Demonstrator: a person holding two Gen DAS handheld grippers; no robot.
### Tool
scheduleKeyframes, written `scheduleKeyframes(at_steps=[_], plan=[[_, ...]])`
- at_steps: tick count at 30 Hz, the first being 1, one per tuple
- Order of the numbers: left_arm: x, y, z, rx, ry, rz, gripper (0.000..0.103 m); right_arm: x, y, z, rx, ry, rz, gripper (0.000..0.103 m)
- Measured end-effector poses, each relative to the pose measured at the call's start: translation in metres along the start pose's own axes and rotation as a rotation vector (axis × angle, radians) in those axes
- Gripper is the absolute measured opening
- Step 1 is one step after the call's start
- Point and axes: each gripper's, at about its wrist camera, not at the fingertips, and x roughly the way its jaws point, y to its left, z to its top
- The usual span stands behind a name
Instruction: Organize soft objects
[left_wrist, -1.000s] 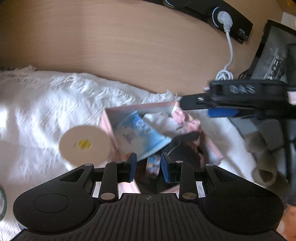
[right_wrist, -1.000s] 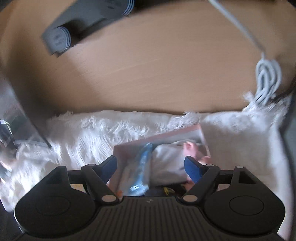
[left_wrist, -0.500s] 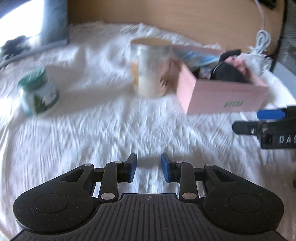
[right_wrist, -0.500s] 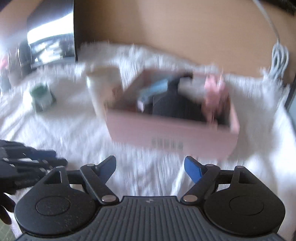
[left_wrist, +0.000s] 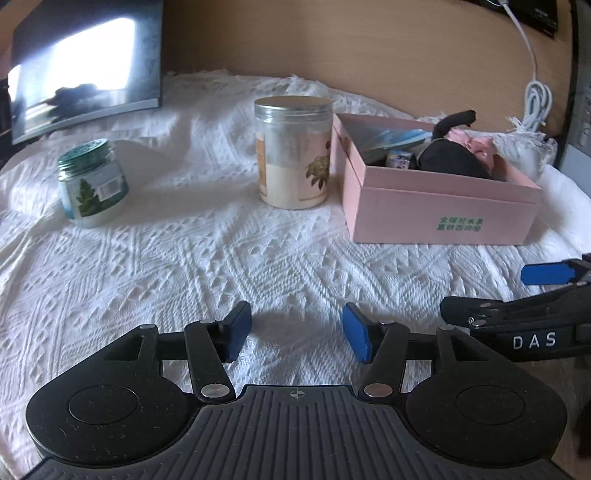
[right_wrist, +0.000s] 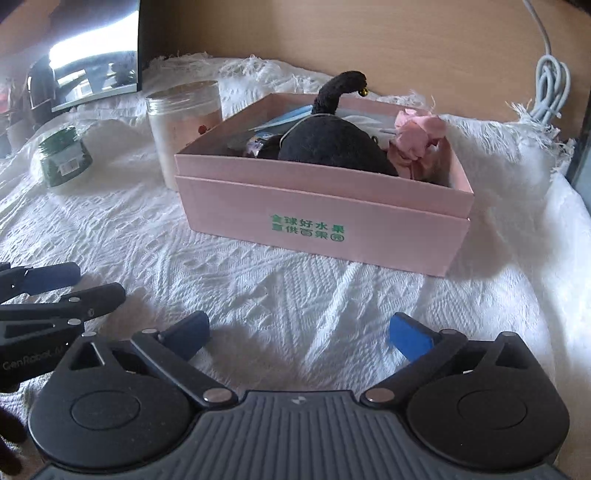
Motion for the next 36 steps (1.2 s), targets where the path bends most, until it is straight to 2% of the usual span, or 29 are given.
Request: scheduleKeyframes(at_steps=[3, 7, 36], plan=[[-0.0026, -0.0047, -0.0035, -0.005, -0.018, 0.026, 0.059, -0.0004, -0.0005, -0.0045, 0.006, -0.040, -0.005, 0.103], [-0.0043, -0.0048, -0.0049, -0.002, -0.020, 0.021, 0.059, -0.0025, 0.0032, -0.0087, 0.019, -0.070, -0.025, 0.103], [-0.0066, -0.0030, -0.0071, 0.002, -0.028, 0.022, 0.059, -0.0026, 0.0016, -0.0076, 0.023, -0.070, -0.025, 0.103]])
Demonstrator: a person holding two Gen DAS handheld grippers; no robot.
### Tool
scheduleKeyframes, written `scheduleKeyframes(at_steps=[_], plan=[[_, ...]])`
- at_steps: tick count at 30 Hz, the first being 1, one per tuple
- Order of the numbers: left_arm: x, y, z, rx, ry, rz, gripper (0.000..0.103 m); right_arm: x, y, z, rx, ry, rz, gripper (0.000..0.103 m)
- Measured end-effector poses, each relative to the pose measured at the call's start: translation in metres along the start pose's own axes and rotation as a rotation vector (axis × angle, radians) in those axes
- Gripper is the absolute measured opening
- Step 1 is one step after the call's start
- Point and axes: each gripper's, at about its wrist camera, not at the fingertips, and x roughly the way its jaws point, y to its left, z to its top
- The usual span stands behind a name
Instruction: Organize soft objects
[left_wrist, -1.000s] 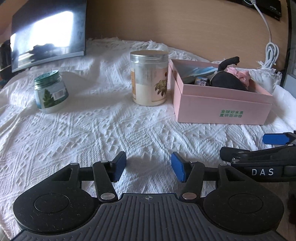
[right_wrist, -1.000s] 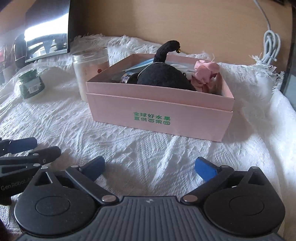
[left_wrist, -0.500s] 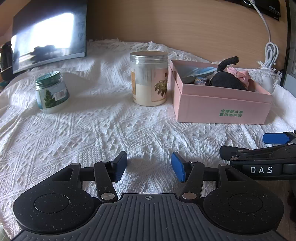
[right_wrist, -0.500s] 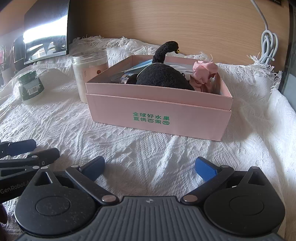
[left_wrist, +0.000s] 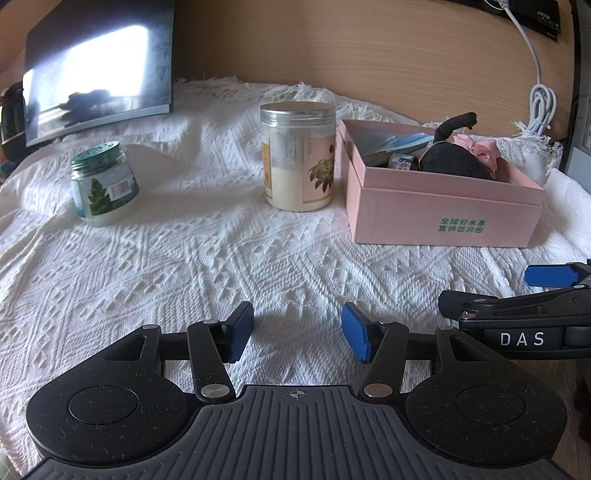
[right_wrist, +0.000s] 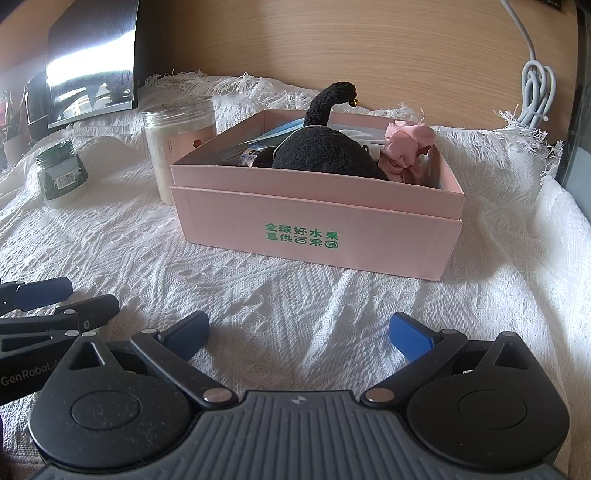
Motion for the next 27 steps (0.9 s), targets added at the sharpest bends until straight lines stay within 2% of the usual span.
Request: scheduleKeyframes(at_steps=[19, 27], plan=[[-0.0001, -0.0013, -0.0001, 0.002, 0.000, 0.002, 0.058, -0.0003, -0.0002, -0.0002, 0.000, 0.000, 0.000, 0.103], [0.0011, 0.0019, 0.0008, 0.004, 0.004, -0.021, 0.056, -0.0003, -0.0002, -0.0001, 0.000, 0.000, 0.000, 0.103]])
